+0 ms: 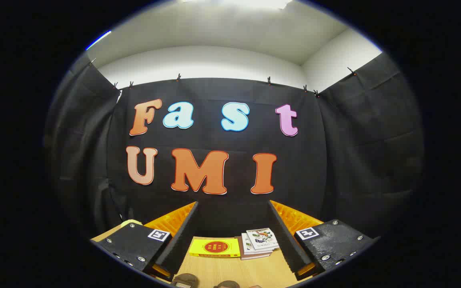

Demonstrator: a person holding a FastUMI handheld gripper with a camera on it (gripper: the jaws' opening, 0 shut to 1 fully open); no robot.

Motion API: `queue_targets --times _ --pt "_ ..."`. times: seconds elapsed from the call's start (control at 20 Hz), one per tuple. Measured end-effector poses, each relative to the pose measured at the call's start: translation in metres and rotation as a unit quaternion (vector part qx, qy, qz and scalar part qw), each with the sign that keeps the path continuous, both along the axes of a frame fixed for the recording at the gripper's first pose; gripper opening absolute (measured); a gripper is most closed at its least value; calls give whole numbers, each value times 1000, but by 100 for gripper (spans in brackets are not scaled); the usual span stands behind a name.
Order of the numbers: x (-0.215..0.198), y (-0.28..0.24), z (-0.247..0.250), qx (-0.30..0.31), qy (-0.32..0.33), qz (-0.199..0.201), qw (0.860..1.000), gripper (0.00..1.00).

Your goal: Open the storage box then place both shoes into the box .Put the left shoe in first, then the right shoe, with the right side of both shoes facing outward in a uniform manner.

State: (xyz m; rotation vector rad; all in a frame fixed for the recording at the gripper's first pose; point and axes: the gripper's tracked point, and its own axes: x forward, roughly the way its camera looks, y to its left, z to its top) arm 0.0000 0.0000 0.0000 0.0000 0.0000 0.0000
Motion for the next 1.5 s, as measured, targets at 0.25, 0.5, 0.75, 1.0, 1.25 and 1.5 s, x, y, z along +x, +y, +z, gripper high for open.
queue_targets --times 0.25,0.5,0.75,1.0,1.25,1.5 --pt "0 2 2 -3 -7 5 1000 99" --pt "2 -2 4 0 -8 5 1000 98" --pt "1 9 -4 8 1 24 1000 98" --pt "-4 44 -50 48 59 72 995 99" --pt "-13 79 -108 66 134 118 982 99" --pt "-25 122 -160 106 216 172 955 99"
